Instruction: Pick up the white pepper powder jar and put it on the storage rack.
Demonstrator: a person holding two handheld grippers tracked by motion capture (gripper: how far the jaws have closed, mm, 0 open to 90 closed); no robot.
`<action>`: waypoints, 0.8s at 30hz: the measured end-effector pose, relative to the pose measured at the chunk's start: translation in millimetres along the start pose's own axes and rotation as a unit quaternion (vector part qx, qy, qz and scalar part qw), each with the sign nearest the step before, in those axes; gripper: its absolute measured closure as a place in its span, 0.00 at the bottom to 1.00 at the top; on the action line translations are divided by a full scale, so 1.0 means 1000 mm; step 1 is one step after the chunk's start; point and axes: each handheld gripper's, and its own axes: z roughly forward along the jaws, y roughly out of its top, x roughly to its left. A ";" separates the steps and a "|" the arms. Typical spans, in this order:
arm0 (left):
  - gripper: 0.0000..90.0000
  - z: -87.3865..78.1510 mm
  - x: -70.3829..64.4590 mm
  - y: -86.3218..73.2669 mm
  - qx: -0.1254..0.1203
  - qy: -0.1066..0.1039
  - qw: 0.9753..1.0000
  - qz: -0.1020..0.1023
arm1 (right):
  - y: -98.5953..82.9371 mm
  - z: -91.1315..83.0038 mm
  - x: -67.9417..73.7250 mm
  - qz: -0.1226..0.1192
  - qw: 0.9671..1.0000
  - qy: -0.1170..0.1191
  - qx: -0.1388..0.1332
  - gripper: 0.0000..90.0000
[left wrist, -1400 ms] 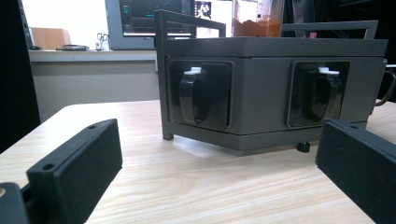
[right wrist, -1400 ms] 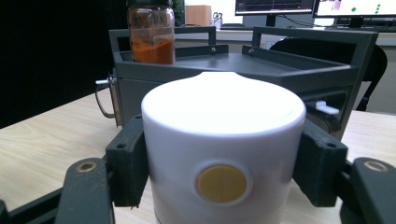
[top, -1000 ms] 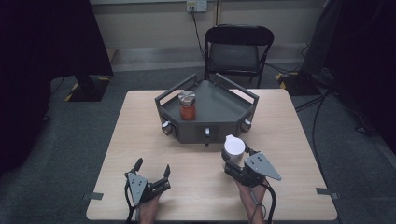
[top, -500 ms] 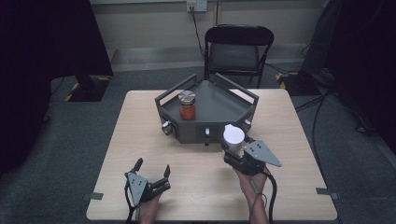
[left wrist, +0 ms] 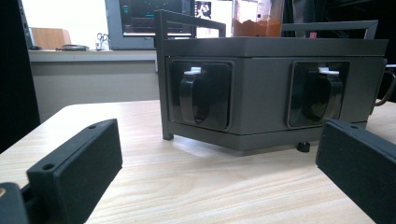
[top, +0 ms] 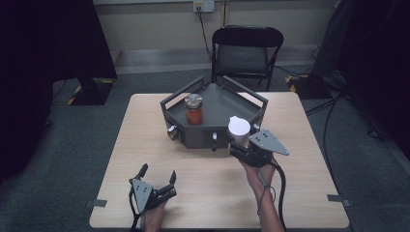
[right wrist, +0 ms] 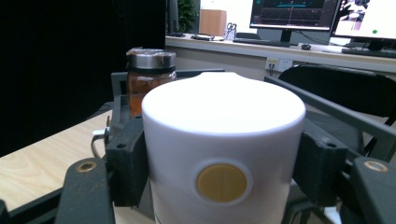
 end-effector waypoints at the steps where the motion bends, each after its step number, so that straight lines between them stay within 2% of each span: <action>1: 0.00 0.000 0.000 0.000 0.000 0.000 1.000 0.000 | 0.001 0.002 0.000 0.000 1.000 0.000 -0.003 0.34; 5: 0.00 0.000 0.000 0.000 0.000 0.000 1.000 0.000 | 0.009 0.012 -0.002 0.001 1.000 0.002 -0.002 0.34; 15: 0.00 0.000 0.000 0.000 0.000 0.000 1.000 -0.001 | 0.035 0.032 0.000 -0.022 1.000 -0.007 -0.003 0.34; 20: 0.00 0.000 0.000 0.000 0.000 0.000 1.000 -0.001 | 0.041 0.043 0.002 -0.022 1.000 -0.018 -0.006 0.34; 24: 0.00 0.000 0.000 0.000 0.000 0.000 1.000 -0.001 | 0.043 0.053 -0.001 -0.004 1.000 -0.022 -0.007 0.34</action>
